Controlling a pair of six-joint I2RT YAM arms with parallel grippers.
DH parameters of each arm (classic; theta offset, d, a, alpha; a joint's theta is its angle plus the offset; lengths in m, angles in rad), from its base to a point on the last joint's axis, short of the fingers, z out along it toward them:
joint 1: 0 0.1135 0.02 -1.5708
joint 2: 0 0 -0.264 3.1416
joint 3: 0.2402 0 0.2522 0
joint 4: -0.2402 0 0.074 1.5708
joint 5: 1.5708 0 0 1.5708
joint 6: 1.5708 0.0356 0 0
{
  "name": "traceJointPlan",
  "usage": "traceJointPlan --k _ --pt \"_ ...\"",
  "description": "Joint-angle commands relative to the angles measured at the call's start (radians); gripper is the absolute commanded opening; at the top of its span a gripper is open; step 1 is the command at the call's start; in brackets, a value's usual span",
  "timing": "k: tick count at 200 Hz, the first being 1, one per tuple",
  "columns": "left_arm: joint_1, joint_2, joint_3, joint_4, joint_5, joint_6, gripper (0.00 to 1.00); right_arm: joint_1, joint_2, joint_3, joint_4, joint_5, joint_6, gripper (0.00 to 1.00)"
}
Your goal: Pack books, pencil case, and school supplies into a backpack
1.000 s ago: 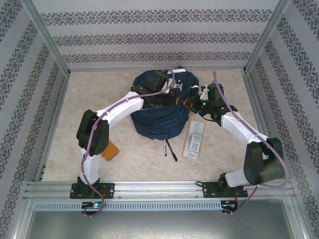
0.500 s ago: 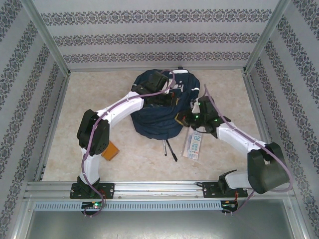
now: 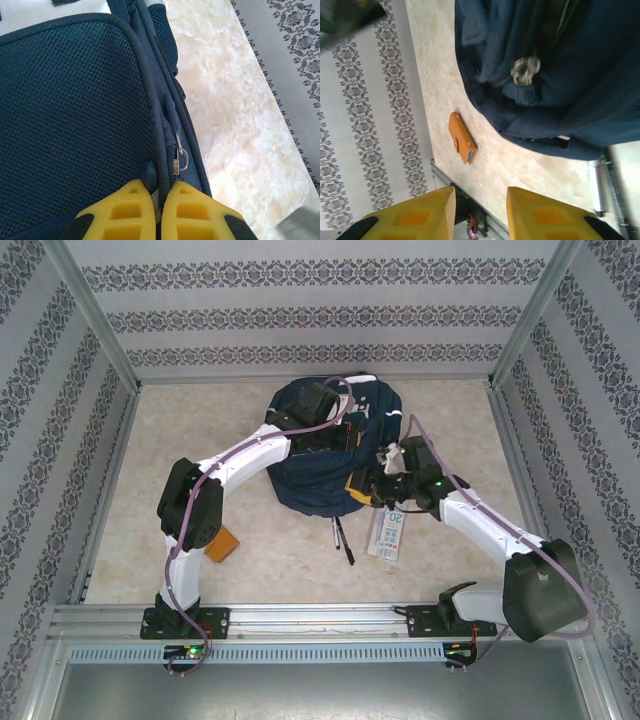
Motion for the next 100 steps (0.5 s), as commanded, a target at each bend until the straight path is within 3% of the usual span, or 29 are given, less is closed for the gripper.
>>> traceJointPlan --k 1,21,37,75,100 --pt "0.01 -0.004 0.028 0.136 0.016 0.002 0.0 -0.05 -0.033 0.137 -0.303 0.009 -0.277 0.34" --pt "0.01 0.001 0.023 0.158 0.04 -0.01 0.0 -0.088 -0.017 0.248 -0.493 0.181 -0.432 0.36" --pt "0.01 0.001 0.014 0.18 0.061 -0.021 0.0 -0.101 0.011 0.296 -0.513 0.267 -0.486 0.36" --pt "0.01 -0.001 0.008 0.186 0.07 -0.02 0.0 -0.103 0.099 0.295 -0.28 0.176 -0.31 0.34" --pt "0.01 -0.002 0.01 0.192 0.072 -0.03 0.0 -0.106 0.167 0.271 -0.128 0.181 -0.199 0.34"
